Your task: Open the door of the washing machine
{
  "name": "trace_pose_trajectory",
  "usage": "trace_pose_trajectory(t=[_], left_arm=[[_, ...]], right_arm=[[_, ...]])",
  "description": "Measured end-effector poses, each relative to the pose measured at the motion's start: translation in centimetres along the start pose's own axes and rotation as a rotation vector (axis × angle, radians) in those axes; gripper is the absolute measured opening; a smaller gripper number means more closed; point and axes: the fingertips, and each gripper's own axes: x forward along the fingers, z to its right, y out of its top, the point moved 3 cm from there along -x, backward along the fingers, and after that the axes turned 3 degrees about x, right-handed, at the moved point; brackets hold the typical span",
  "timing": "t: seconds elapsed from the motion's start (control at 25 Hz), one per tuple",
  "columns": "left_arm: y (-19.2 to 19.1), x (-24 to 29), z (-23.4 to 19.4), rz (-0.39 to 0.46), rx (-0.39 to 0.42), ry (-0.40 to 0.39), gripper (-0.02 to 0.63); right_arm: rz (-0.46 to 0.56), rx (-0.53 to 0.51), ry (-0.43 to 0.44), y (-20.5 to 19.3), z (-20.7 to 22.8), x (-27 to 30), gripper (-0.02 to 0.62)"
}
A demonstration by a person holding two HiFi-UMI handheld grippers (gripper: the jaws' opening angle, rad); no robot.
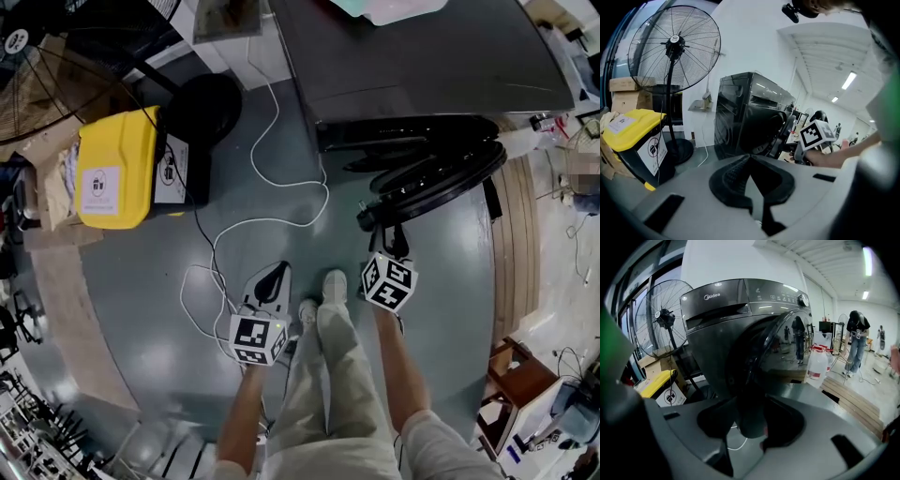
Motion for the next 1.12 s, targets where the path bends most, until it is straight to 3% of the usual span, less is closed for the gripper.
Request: trace_pose_trajectory(t=[0.4,1.12], left_arm=[[-0.3,0.7,2.3,-0.021,0.046,-0.083,0.008],[0.1,5.5,12.4,-0.068,0.175,-0.292,0.008]], right_arm=[[0.011,0.011,-0.021,-1.9,2.5,-3.3,0.131],[0.008,0.016,-0.085,-4.6,10.4,-9.0,0.083]])
